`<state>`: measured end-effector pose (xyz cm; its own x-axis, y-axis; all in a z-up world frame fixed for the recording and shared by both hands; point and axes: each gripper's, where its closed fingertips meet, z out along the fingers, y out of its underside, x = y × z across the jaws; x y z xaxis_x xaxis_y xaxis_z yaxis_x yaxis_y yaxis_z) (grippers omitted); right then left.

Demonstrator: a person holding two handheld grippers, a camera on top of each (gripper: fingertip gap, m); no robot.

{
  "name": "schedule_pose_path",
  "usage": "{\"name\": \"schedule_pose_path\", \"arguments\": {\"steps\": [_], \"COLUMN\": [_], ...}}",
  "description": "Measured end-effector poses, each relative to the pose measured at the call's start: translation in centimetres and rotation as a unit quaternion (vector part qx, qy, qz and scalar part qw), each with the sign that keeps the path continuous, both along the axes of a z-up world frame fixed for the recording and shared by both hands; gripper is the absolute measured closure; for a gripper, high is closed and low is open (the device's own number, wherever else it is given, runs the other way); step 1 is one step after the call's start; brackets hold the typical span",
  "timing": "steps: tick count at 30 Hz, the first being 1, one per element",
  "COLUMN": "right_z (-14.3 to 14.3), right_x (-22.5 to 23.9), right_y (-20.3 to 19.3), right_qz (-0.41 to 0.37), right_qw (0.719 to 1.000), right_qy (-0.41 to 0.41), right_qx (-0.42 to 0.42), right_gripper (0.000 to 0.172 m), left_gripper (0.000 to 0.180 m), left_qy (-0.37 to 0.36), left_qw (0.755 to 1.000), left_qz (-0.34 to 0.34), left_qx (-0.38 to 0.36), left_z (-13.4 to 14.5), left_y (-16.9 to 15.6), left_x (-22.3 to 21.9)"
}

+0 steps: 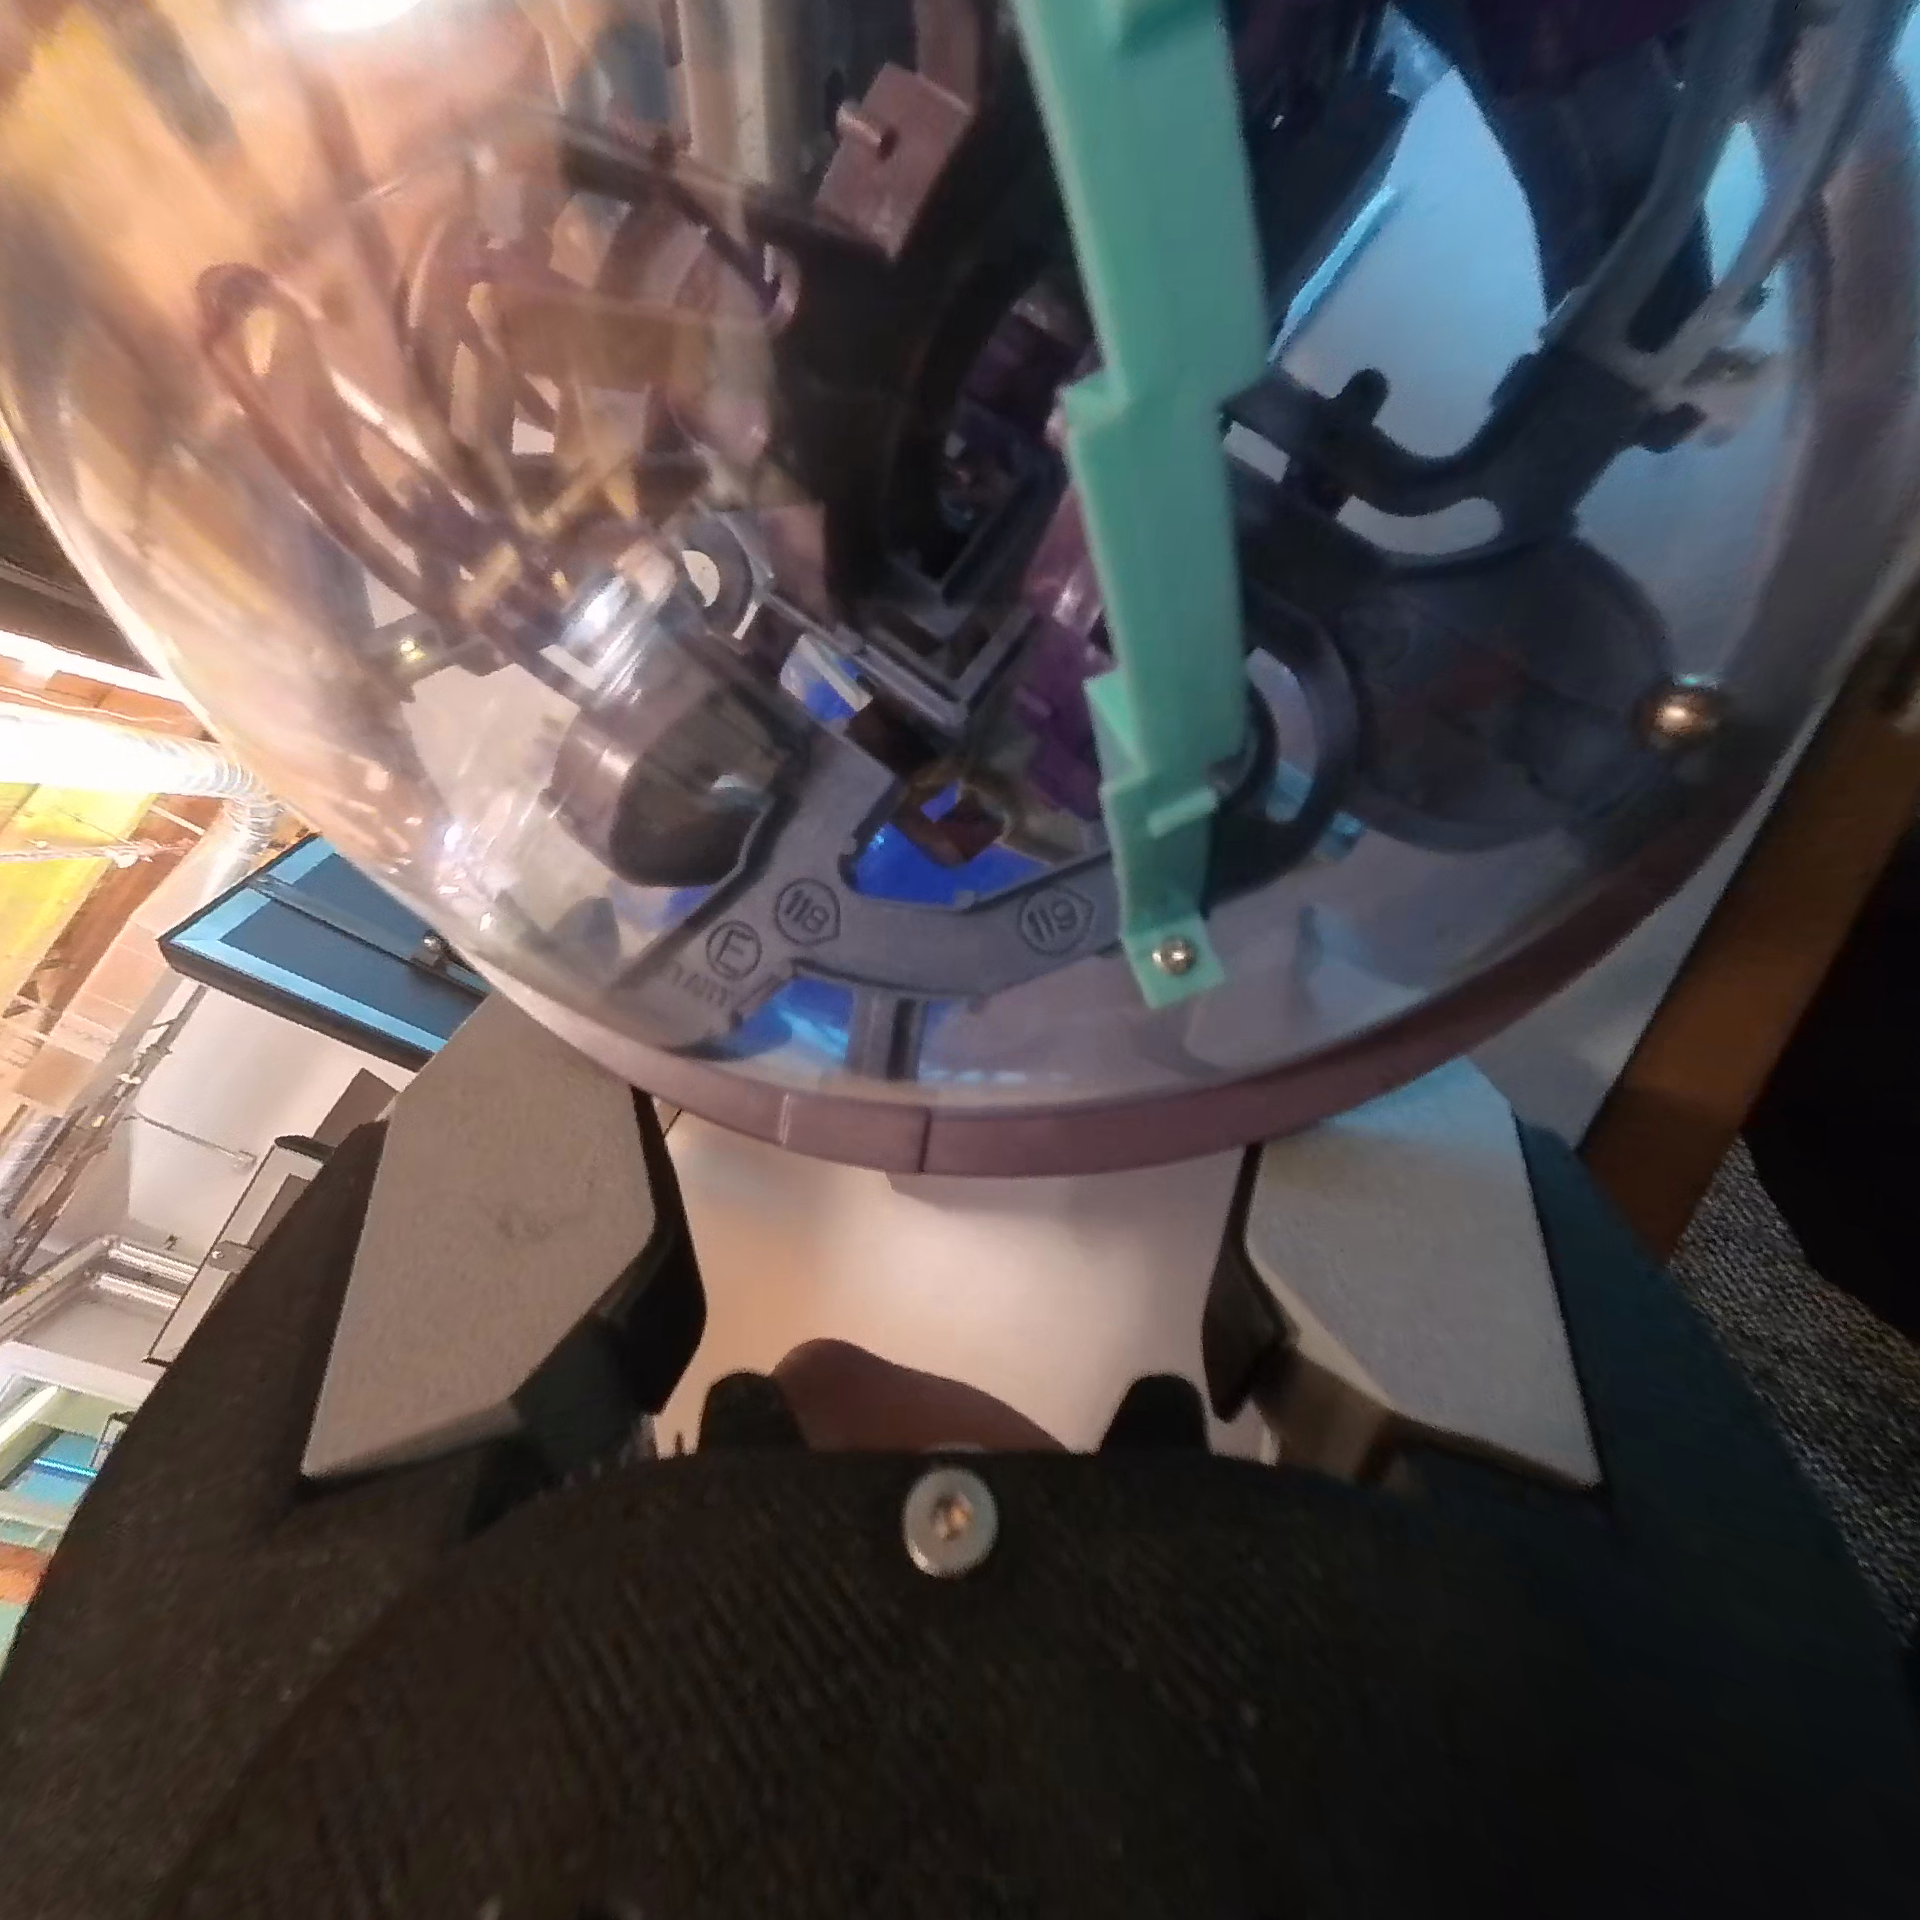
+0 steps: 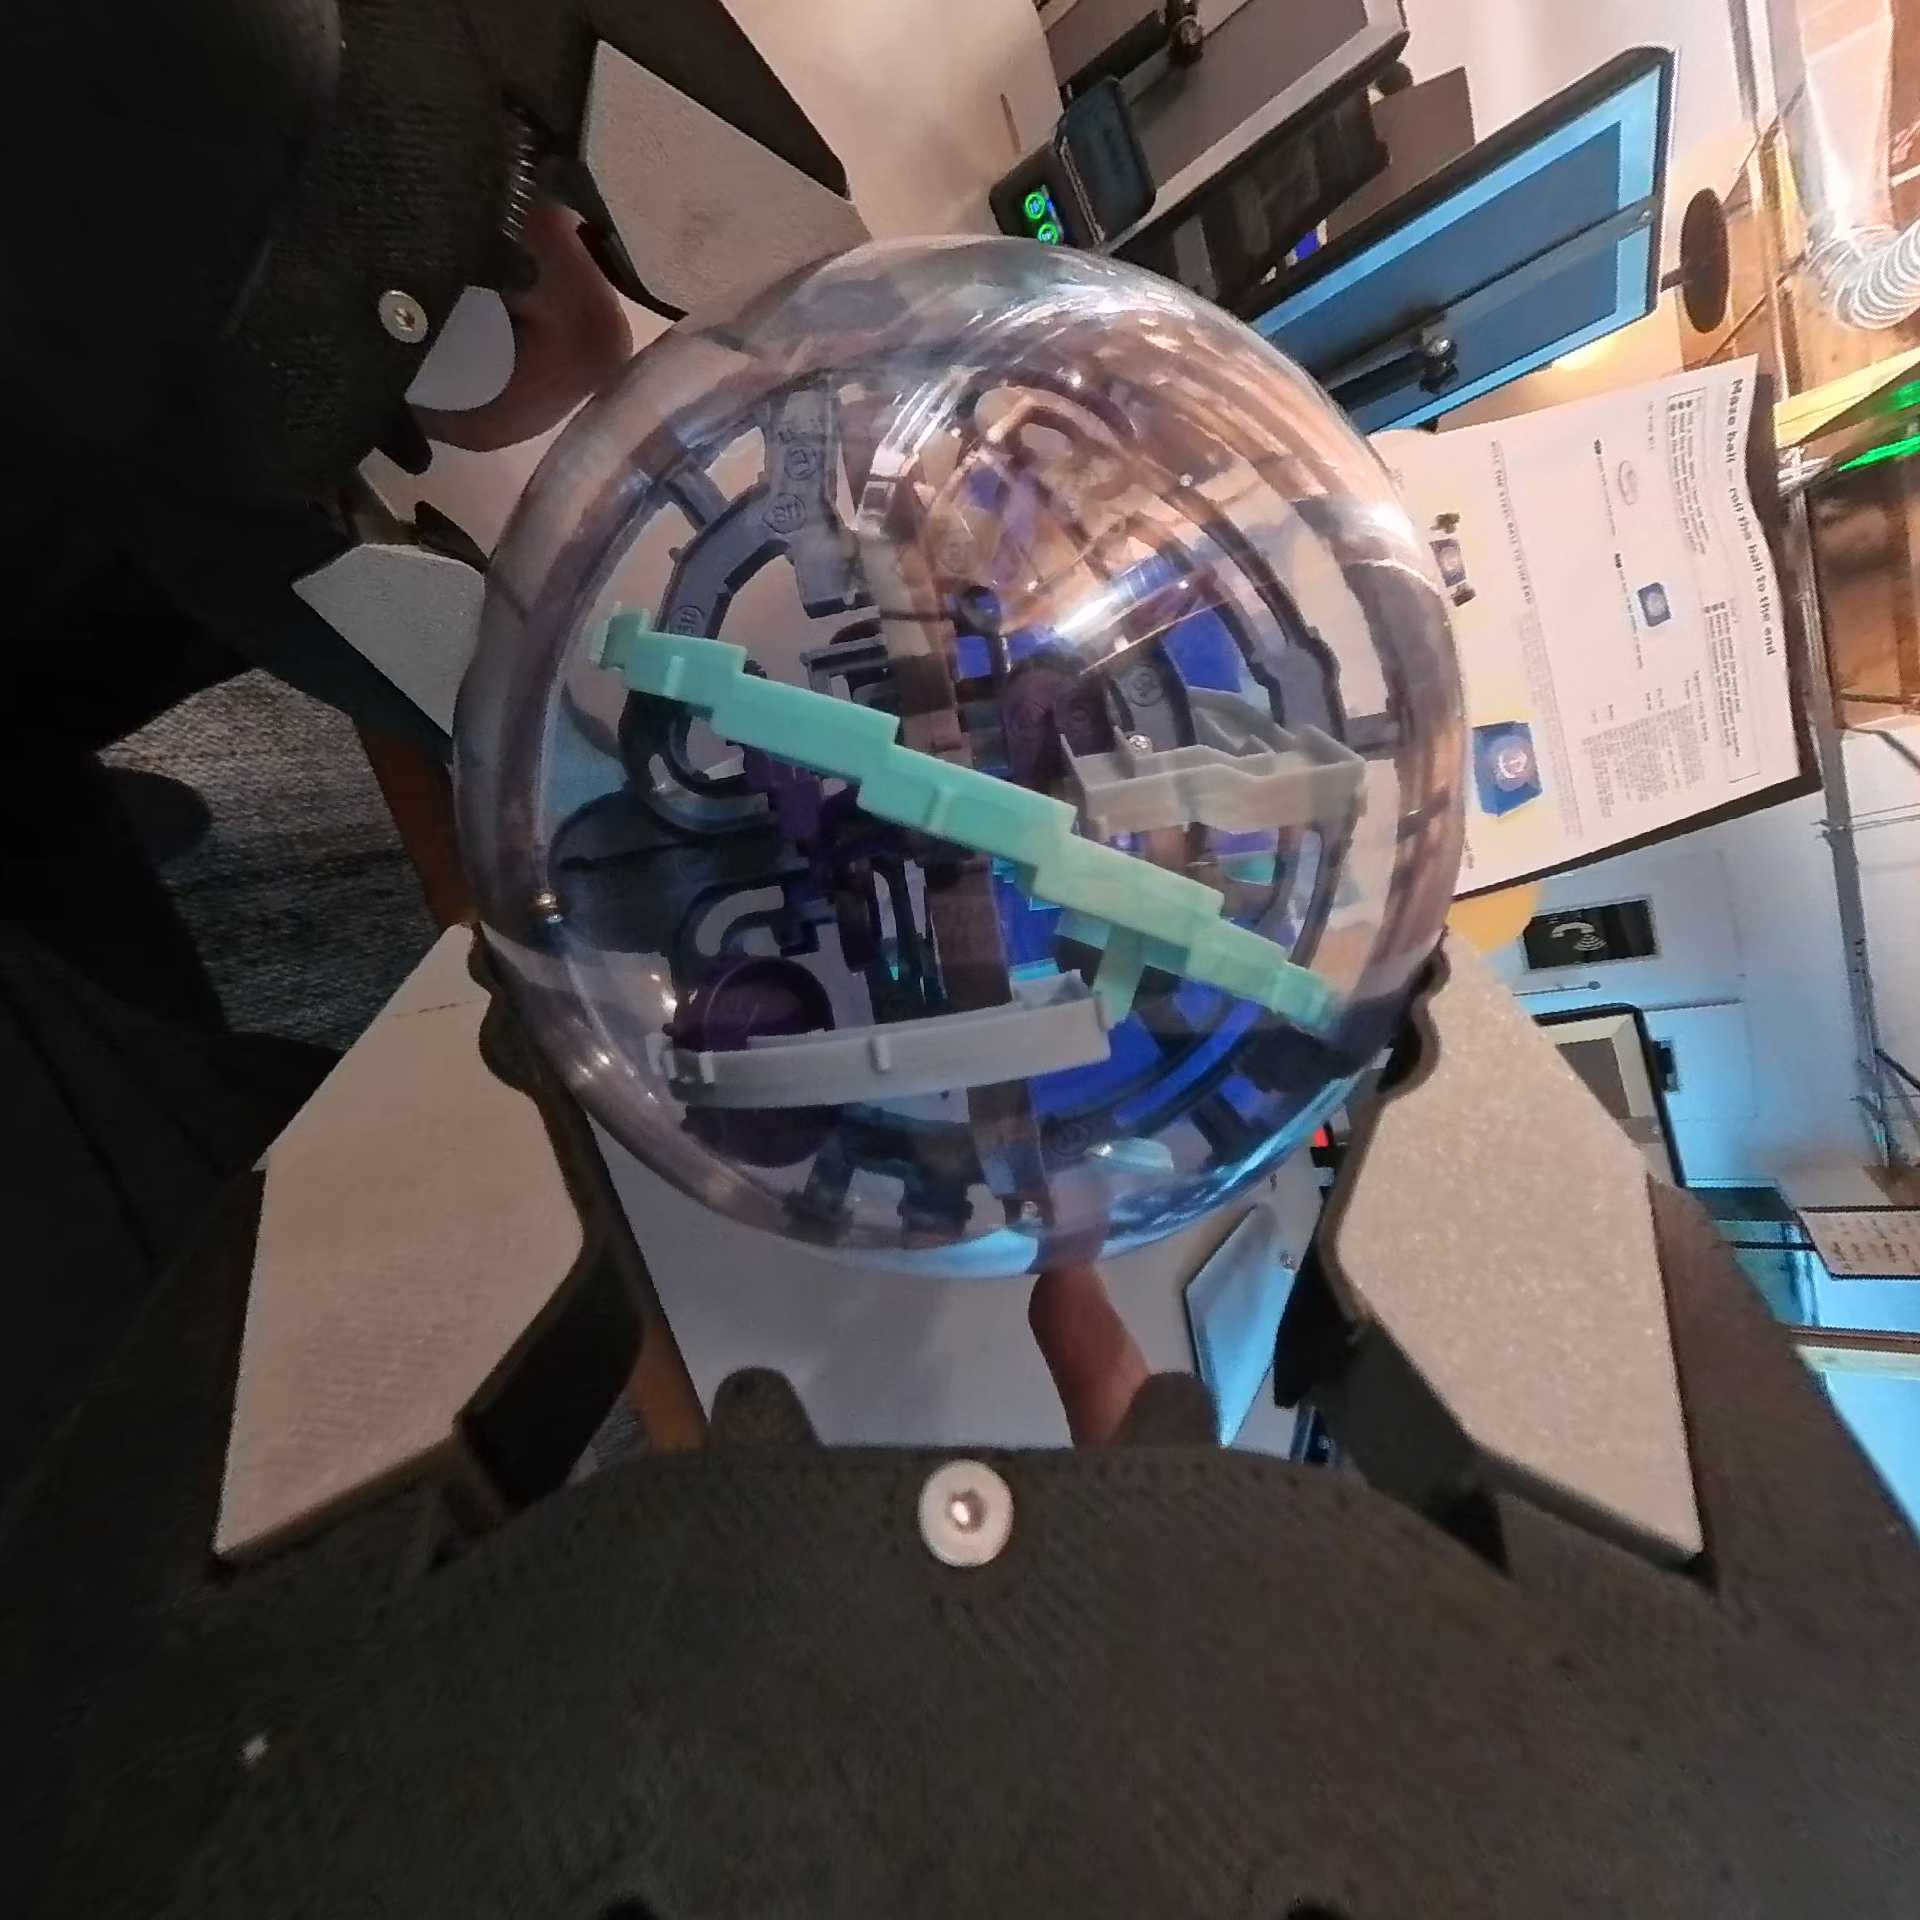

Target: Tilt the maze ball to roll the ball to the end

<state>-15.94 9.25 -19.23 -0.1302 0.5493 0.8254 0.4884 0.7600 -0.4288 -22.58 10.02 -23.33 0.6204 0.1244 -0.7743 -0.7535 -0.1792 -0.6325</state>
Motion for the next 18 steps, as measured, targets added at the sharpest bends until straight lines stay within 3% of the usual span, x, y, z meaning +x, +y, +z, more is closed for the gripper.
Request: {"name": "schedule_pose_path", "arguments": {"steps": [18], "right_z": [-0.8], "right_x": [0.1], "right_y": [0.7], "right_qz": [0.010], "right_qw": [0.999], "right_qy": [-0.043], "right_qx": [-0.030], "right_gripper": [0.013], "left_gripper": [0.060], "left_qy": [-0.035], "left_qw": [0.998], "left_qz": [0.030], "left_qx": [-0.050], "left_z": [-1.6], "left_y": [-0.1], "left_x": [0.2]}}
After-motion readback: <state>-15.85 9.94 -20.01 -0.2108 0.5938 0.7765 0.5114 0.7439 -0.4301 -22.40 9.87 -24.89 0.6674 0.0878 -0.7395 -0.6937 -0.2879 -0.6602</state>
